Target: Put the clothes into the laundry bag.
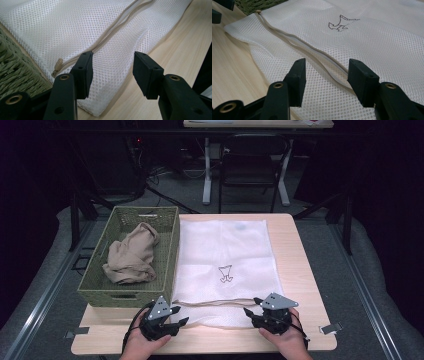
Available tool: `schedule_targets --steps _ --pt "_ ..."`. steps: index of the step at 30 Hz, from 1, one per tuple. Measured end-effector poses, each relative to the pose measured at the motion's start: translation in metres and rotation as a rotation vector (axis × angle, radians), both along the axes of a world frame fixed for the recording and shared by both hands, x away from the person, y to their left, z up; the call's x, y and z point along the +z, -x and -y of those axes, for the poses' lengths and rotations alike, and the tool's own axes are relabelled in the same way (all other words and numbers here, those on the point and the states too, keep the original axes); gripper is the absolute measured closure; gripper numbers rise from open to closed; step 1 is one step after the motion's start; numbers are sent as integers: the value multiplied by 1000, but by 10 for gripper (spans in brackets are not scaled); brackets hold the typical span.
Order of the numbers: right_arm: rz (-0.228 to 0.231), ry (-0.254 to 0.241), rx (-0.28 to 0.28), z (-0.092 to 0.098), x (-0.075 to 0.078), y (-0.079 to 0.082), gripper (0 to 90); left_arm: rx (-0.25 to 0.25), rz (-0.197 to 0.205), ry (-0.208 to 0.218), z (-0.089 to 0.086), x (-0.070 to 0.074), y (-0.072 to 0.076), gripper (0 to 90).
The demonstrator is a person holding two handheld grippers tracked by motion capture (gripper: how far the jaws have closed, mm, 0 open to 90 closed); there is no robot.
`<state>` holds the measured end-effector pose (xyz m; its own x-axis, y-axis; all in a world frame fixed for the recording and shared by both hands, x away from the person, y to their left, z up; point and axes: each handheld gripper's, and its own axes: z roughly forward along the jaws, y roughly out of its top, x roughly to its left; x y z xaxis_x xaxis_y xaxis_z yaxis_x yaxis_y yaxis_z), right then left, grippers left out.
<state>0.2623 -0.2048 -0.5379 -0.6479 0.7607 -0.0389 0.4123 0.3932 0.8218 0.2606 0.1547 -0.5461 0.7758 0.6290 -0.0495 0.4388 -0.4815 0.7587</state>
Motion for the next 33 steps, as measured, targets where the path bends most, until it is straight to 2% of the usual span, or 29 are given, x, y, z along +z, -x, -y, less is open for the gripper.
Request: schedule_targets --steps 15,26,31,33 --pt "-4 -1 8 0 0 -2 485 3 8 -6 -1 1 4 506" --pt "-8 -3 10 -2 0 -4 485 23 -1 17 -7 5 4 517" --pt "-7 0 15 -2 0 -3 485 31 -6 40 -11 9 5 562" --pt "-9 0 11 -2 -1 -2 485 33 3 51 -14 12 5 579"
